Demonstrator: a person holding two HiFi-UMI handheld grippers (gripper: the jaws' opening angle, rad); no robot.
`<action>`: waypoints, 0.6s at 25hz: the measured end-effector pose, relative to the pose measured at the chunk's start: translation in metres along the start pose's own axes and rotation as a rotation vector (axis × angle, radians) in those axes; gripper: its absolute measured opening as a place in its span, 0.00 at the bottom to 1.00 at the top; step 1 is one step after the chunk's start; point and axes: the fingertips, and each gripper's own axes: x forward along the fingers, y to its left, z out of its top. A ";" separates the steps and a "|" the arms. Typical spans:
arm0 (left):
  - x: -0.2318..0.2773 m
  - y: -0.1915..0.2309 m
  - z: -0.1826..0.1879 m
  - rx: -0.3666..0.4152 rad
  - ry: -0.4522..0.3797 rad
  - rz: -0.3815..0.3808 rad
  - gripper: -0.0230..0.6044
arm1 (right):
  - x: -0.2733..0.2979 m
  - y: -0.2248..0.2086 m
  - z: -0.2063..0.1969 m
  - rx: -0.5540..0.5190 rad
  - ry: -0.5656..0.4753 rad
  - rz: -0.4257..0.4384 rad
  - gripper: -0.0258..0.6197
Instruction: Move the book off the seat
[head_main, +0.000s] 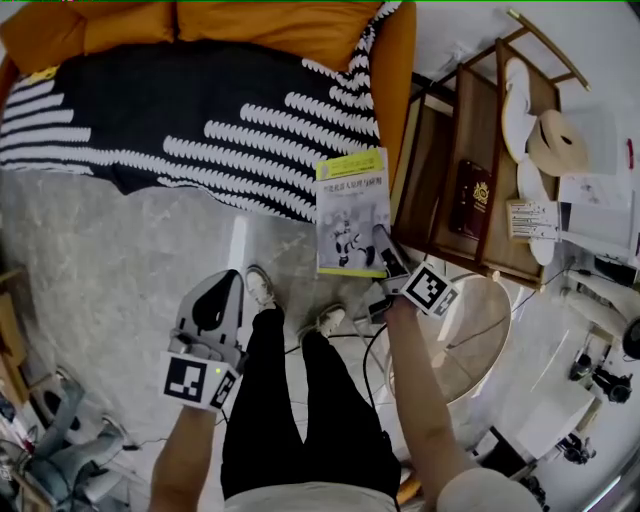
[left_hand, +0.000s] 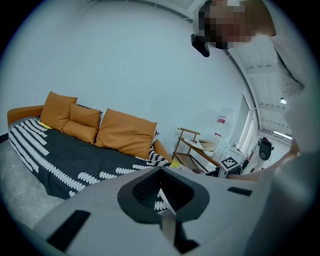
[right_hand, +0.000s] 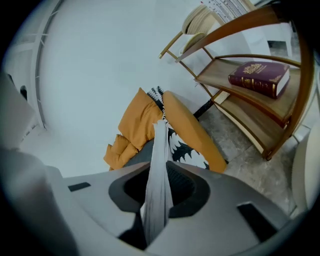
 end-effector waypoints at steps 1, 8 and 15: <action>0.000 -0.001 0.000 -0.001 0.000 0.000 0.06 | -0.003 0.001 -0.001 0.013 -0.001 0.009 0.17; -0.002 -0.017 0.002 0.015 0.007 -0.010 0.06 | -0.047 0.024 0.007 0.044 -0.042 0.085 0.18; -0.002 -0.053 0.018 0.052 0.005 -0.068 0.06 | -0.084 0.048 0.033 0.019 -0.125 0.133 0.18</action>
